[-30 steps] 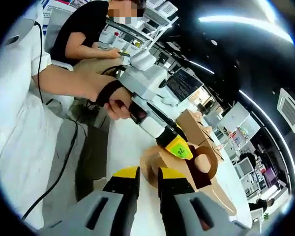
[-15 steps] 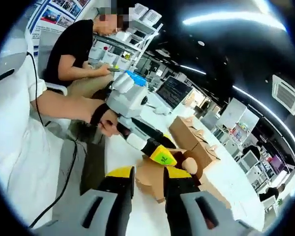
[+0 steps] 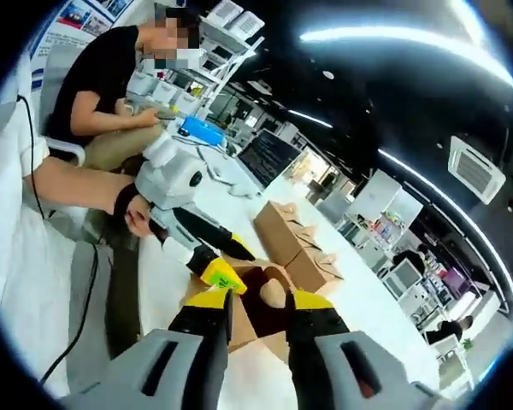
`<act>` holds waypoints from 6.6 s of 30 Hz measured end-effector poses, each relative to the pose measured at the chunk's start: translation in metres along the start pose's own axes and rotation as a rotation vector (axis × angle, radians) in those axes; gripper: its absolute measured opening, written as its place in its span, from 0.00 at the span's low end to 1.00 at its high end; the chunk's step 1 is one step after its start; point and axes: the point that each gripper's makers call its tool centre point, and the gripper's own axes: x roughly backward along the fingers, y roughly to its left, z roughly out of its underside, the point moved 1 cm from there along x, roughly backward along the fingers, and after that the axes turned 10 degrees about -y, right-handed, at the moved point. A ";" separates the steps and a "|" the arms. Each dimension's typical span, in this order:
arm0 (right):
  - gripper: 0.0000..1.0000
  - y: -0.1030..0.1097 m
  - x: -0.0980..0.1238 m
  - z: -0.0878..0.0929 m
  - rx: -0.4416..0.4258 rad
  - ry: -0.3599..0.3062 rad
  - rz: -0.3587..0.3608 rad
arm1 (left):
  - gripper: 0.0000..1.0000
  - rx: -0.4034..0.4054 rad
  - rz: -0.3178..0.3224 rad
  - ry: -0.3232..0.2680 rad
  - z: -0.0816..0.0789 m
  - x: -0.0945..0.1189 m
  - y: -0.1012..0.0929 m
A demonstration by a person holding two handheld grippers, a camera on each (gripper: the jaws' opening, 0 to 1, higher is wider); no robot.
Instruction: Pick up one paper box from the group, open the paper box, and remove the item inside
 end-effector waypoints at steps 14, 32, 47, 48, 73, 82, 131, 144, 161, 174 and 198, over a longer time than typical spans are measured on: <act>0.30 -0.023 0.013 0.025 -0.284 -0.158 0.139 | 0.51 -0.042 0.011 0.024 -0.001 0.001 -0.001; 0.31 -0.029 0.005 0.037 -0.209 -0.076 0.177 | 0.51 -0.054 0.015 0.030 -0.001 0.000 0.000; 0.31 -0.023 -0.031 0.042 0.264 0.217 0.023 | 0.51 -0.054 0.015 0.028 -0.001 0.000 -0.001; 0.31 -0.022 -0.034 0.043 0.267 0.224 0.013 | 0.51 -0.055 0.015 0.029 -0.001 0.001 -0.001; 0.15 -0.016 -0.059 0.055 0.307 0.271 -0.082 | 0.51 -0.048 0.020 0.030 0.000 0.001 0.000; 0.06 -0.017 -0.057 0.049 0.274 0.247 -0.082 | 0.50 -0.047 0.020 0.030 0.000 0.001 -0.001; 0.05 -0.089 -0.074 0.033 -0.079 0.152 0.065 | 0.46 -0.029 0.013 0.040 0.001 0.001 -0.003; 0.09 -0.108 -0.085 0.050 -0.122 0.151 0.142 | 0.45 -0.025 0.013 0.041 0.001 0.001 -0.004; 0.26 -0.111 -0.103 0.071 -0.131 0.184 0.186 | 0.44 -0.026 0.013 0.038 0.000 0.000 0.012; 0.30 -0.103 -0.110 0.086 -0.141 0.214 0.164 | 0.44 -0.030 0.011 0.037 0.000 0.002 0.006; 0.31 -0.097 -0.111 0.100 -0.236 0.209 0.165 | 0.44 -0.034 0.015 0.040 0.003 0.008 -0.010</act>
